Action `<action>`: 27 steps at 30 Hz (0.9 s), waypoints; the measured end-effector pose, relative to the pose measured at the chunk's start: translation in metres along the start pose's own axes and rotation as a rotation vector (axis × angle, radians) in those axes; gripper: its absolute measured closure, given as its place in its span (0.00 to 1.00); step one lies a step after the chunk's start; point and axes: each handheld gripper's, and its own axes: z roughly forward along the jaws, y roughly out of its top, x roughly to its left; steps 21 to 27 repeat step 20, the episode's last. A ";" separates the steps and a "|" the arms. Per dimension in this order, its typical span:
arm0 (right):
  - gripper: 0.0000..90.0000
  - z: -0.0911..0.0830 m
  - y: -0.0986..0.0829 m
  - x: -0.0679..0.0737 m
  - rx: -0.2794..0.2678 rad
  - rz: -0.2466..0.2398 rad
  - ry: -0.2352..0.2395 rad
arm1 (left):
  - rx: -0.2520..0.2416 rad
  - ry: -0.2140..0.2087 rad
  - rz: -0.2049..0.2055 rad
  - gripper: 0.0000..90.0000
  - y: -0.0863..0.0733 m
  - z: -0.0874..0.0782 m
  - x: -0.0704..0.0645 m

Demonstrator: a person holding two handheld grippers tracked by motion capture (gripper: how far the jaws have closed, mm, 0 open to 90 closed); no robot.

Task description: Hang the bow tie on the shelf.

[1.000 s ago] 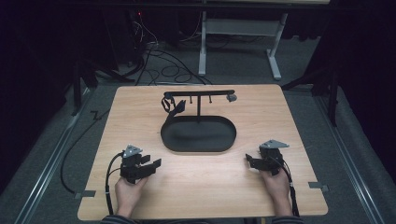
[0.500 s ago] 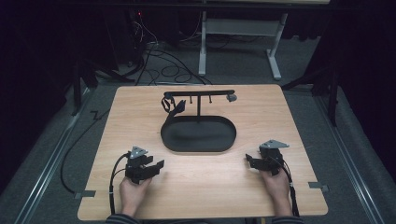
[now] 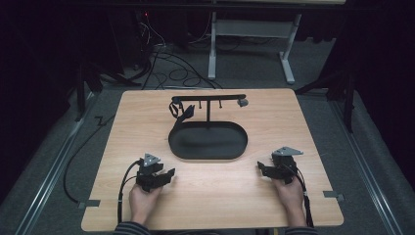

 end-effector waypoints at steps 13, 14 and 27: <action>0.35 0.000 0.000 0.000 0.001 -0.001 -0.001 | -0.037 0.069 0.110 0.44 -0.010 0.009 -0.011; 0.35 0.000 0.000 0.000 0.001 -0.002 -0.001 | -0.038 0.071 0.107 0.43 -0.010 0.009 -0.011; 0.35 0.000 0.000 0.000 0.001 0.001 -0.001 | -0.030 0.066 0.108 0.40 -0.010 0.010 -0.012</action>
